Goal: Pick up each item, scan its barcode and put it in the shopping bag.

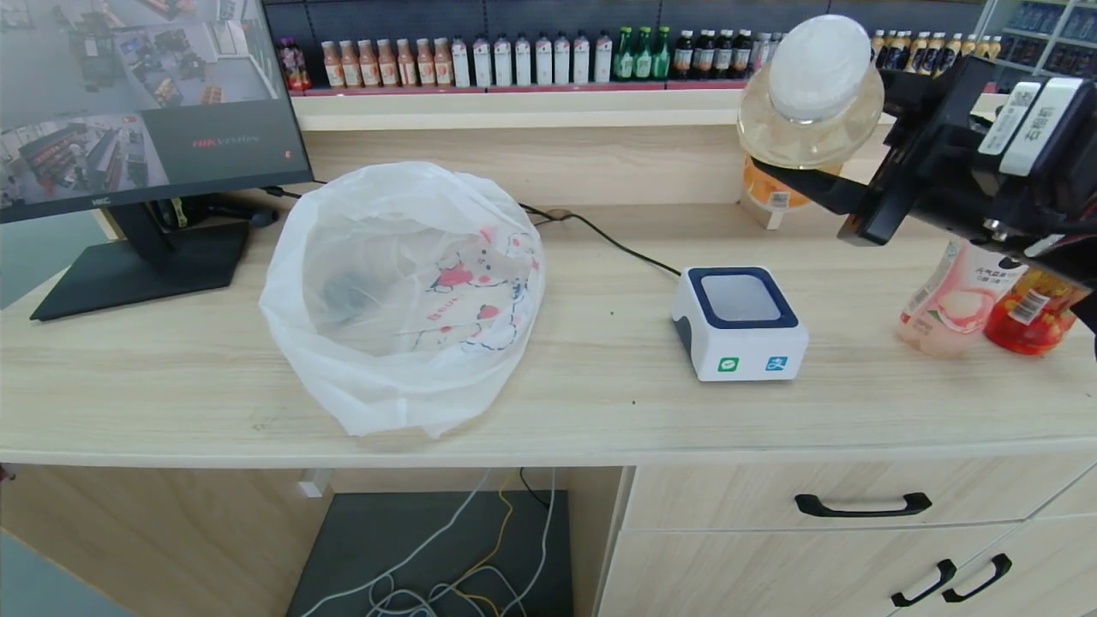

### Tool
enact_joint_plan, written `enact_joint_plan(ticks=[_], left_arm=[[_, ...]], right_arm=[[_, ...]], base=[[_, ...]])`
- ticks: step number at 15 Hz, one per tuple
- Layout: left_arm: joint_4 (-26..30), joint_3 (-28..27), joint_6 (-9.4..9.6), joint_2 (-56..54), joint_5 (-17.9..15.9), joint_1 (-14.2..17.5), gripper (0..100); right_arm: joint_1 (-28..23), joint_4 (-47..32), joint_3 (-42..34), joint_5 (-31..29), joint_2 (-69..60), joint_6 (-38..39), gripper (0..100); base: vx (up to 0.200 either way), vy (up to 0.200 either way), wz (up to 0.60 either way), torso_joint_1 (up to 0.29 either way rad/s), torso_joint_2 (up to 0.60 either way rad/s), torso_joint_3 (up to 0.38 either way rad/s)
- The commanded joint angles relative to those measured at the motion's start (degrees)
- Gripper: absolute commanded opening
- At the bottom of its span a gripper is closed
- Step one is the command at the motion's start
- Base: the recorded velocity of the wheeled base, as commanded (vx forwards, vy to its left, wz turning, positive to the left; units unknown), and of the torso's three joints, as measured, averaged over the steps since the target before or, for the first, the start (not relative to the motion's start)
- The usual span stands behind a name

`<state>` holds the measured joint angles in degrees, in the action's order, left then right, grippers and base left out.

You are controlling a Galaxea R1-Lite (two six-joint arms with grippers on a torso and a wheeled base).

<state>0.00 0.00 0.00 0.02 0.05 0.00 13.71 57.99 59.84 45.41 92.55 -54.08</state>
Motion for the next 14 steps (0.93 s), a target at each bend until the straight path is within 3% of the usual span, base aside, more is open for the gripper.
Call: enact_joint_plan(ticks=[1,4,7,14], left_arm=[[0.00,0.00,0.00,-0.02,0.04,0.00,100],[0.00,0.00,0.00,-0.02,0.04,0.00,100],[0.00,0.00,0.00,-0.02,-0.05,0.00,100],[0.00,0.00,0.00,-0.02,0.04,0.00,100]], right_arm=[[-0.18,0.37,-4.03,0.56,-1.76,-1.56,0],[1.58,3.44,-7.72,5.22,-0.79,-4.02,0],[2.28,7.22,-13.61,5.65,0.17,-5.42,0],[2.37,9.07,-13.70,5.65,3.43,-6.48,0]], base=[[0.000,0.000,0.00,0.000,0.00,0.000],[0.000,0.000,0.00,0.000,0.00,0.000],[0.000,0.000,0.00,0.000,0.00,0.000],[0.000,0.000,0.00,0.000,0.00,0.000]])
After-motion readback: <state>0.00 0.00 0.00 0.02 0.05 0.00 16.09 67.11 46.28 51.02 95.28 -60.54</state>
